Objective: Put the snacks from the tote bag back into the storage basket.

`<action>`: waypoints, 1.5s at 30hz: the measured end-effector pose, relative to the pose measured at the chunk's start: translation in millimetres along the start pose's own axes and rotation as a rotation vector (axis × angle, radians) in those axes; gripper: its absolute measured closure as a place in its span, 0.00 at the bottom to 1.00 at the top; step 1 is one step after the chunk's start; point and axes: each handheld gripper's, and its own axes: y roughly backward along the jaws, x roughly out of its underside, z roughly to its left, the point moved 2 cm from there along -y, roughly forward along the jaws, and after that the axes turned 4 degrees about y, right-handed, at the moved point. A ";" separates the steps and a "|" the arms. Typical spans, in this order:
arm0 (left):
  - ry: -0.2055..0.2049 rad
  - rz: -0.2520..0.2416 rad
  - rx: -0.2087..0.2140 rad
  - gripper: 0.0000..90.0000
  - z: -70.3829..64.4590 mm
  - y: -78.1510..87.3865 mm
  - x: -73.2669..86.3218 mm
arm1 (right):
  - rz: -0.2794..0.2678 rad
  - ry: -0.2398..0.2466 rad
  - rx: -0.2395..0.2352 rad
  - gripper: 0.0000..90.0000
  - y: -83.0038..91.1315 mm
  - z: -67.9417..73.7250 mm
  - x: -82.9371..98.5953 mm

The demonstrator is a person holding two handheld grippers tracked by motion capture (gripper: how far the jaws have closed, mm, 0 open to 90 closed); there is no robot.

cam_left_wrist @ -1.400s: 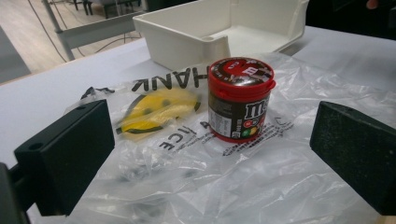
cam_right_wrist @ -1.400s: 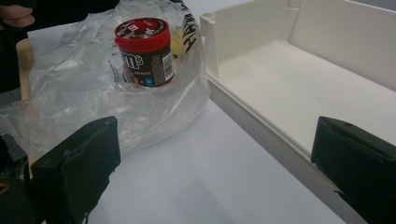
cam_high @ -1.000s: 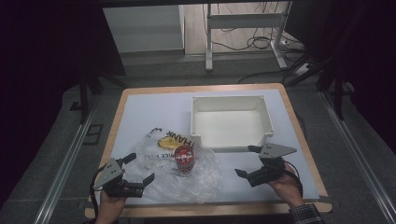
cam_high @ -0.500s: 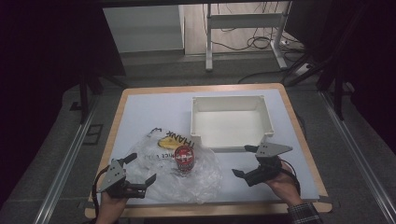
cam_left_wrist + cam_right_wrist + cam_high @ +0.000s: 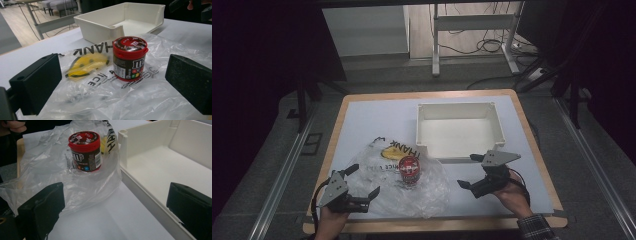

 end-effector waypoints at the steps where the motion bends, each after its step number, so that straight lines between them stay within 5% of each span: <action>1: -0.003 0.001 -0.002 0.01 -0.1 -0.1 0.0 | 0.004 0.006 0.003 0.02 -0.5 0.1 -0.6; 45: -0.029 0.003 -0.005 0.01 -2.0 -0.3 0.1 | 0.067 0.050 -0.084 0.05 -46.9 9.8 -26.3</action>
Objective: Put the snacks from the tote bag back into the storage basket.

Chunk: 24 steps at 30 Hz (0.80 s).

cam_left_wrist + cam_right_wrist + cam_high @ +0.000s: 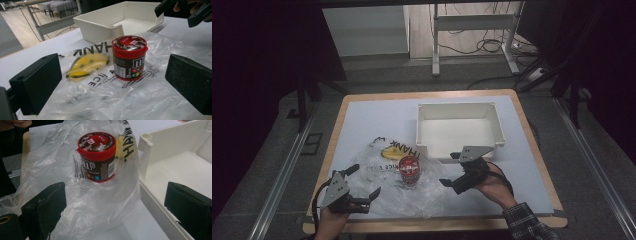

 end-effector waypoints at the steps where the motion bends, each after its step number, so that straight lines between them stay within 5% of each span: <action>1: 0.000 0.001 0.001 0.01 -0.1 -0.1 0.1 | 0.004 0.004 -0.001 0.05 -1.0 0.1 -0.7; 24: -0.009 0.005 -0.005 0.01 -0.4 -0.4 0.4 | 0.068 -0.026 -0.086 0.05 -29.8 0.3 -9.7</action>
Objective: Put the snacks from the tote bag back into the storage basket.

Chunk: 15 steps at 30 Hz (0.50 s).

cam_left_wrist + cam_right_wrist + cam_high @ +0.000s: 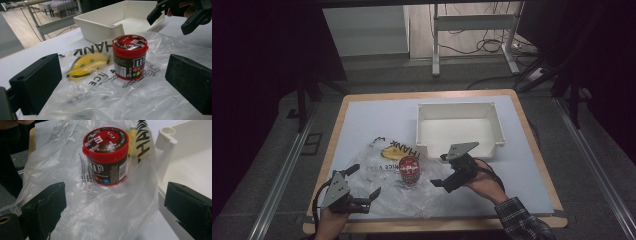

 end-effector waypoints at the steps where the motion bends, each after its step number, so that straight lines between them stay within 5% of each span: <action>1: 0.000 0.000 -0.001 0.01 0.0 0.0 0.0 | 0.002 0.002 -0.001 0.05 -1.2 0.1 -0.3; 15: -0.013 0.007 -0.007 0.01 -0.7 -0.7 0.4 | 0.054 -0.001 -0.027 0.05 -17.8 4.2 -5.0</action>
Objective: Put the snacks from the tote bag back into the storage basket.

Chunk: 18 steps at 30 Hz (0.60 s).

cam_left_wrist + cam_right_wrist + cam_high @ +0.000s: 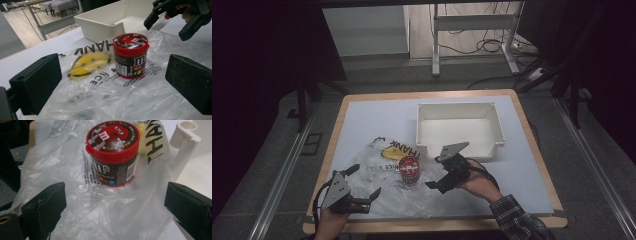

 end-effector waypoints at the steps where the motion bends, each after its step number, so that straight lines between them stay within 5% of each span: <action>1: -0.001 0.001 0.000 0.01 -0.1 0.0 0.0 | 0.008 0.003 0.004 0.05 -1.5 0.0 -0.2; 18: -0.008 0.001 -0.004 0.01 -0.2 0.5 -0.1 | 0.082 0.005 0.000 0.05 -21.7 3.0 -10.7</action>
